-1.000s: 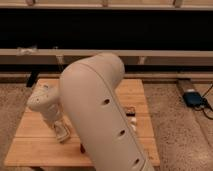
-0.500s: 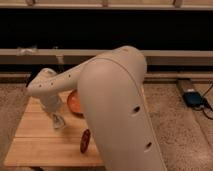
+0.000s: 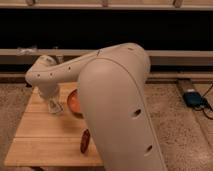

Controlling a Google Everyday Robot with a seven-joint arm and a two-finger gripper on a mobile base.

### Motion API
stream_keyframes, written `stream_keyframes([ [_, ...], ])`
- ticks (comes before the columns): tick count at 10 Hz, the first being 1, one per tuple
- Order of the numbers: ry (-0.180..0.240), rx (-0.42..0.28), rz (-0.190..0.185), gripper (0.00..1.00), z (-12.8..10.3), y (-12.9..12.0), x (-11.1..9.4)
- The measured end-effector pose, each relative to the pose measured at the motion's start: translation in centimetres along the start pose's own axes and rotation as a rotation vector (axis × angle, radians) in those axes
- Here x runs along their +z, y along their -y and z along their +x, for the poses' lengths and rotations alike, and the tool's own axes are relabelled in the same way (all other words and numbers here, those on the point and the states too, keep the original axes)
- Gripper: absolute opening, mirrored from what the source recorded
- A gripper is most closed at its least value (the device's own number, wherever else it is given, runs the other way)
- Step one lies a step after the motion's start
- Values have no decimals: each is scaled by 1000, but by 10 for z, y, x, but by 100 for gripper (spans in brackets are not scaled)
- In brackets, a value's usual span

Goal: Place the white sponge in the ceramic cup

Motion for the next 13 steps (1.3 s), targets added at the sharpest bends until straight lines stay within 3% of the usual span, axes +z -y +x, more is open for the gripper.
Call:
stream_keyframes([
  [3, 105, -7, 14, 0, -46, 10, -27],
  [5, 145, -13, 14, 0, -63, 10, -32],
  [11, 229, -24, -43, 0, -116, 4, -13],
  [12, 241, -29, -54, 5, -123, 3, -9],
  [13, 256, -34, -71, 16, -129, -3, -5],
])
